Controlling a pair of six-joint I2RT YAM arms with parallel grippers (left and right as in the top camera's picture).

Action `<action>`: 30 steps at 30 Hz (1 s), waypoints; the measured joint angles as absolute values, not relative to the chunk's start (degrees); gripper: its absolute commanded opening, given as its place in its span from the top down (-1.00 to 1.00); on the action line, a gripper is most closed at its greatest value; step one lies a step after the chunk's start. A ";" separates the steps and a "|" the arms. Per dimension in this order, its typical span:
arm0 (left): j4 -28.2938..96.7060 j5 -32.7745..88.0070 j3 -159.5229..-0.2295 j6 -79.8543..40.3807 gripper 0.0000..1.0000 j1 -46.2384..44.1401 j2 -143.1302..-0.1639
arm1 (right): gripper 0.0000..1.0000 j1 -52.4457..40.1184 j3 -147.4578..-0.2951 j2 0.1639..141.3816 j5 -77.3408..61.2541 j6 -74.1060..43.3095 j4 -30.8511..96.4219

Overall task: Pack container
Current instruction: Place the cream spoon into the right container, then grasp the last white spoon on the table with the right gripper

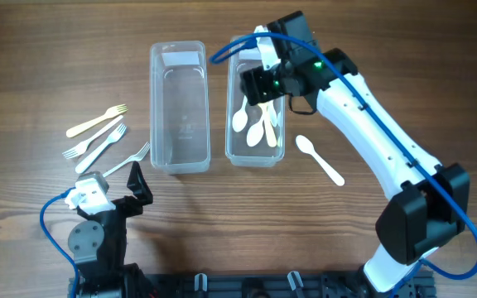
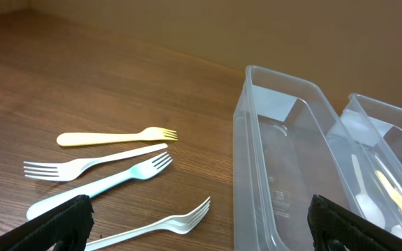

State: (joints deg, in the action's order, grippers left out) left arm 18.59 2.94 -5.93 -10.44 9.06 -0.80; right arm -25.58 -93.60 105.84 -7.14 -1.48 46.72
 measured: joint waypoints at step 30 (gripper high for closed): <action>18.61 2.94 -5.93 -10.44 -0.99 9.06 -0.80 | -0.50 -12.21 -53.45 80.42 -8.16 25.26 49.80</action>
